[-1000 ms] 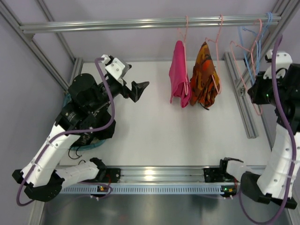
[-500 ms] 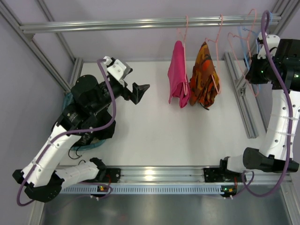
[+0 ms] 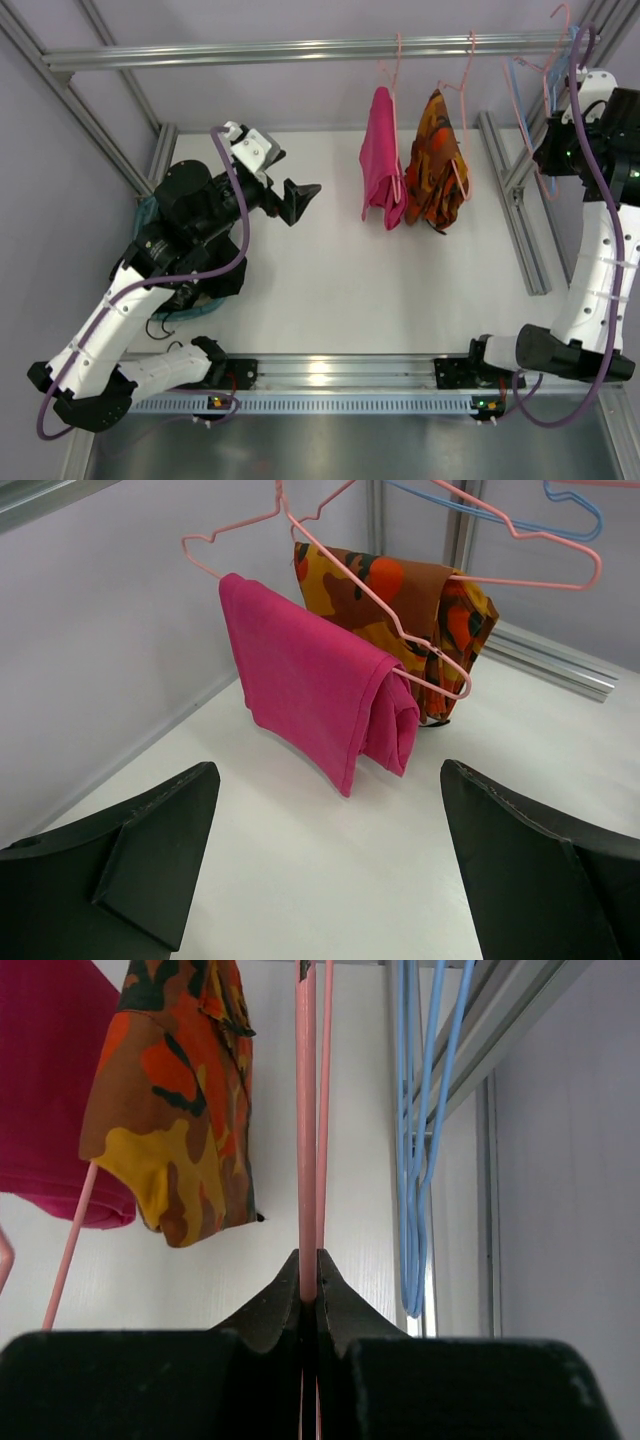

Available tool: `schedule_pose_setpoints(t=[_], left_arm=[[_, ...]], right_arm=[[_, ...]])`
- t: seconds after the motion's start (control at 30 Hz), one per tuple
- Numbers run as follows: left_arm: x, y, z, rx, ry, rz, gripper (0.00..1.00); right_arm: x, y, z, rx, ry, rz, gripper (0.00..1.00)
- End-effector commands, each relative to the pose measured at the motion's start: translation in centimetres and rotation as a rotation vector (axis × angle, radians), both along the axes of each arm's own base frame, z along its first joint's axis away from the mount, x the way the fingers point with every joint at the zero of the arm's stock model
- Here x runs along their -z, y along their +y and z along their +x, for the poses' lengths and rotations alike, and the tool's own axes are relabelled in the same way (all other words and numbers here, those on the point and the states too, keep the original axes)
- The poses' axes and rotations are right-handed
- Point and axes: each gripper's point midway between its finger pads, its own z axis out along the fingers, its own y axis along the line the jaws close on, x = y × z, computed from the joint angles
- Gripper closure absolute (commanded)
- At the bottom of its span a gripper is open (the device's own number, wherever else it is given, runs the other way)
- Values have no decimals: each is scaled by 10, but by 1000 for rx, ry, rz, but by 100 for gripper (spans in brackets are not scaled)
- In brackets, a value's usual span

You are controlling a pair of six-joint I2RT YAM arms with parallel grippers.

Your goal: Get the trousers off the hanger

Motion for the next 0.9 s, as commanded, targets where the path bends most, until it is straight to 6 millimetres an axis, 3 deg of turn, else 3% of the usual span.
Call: schedule_pose_setpoints(t=[0.0, 0.23, 0.43, 0.5, 0.53, 0.6, 0.7, 0.8, 0.87], left_arm=[[-12, -1, -4, 24, -17, -35, 2], [7, 4, 7, -31, 44, -6, 2], [34, 8, 16, -67, 176, 17, 2], [46, 9, 18, -70, 216, 37, 2], [53, 11, 20, -86, 260, 29, 2], [60, 16, 23, -109, 288, 22, 2], [75, 24, 28, -144, 331, 36, 2], [98, 36, 38, -199, 408, 70, 2], [114, 49, 45, -248, 476, 86, 2]], right_arm=[[-5, -16, 28, 24, -55, 13, 100], [22, -31, 41, 38, -8, 21, 100], [58, -39, 37, 44, 46, 3, 100], [65, -37, 33, 43, 55, 4, 89], [67, -37, 30, 39, 58, -1, 79], [61, -35, 26, 37, 37, -9, 67], [50, -32, 18, 30, 12, -16, 65], [37, -29, 11, 33, -17, -18, 54], [26, -27, 5, 39, -36, -19, 41]])
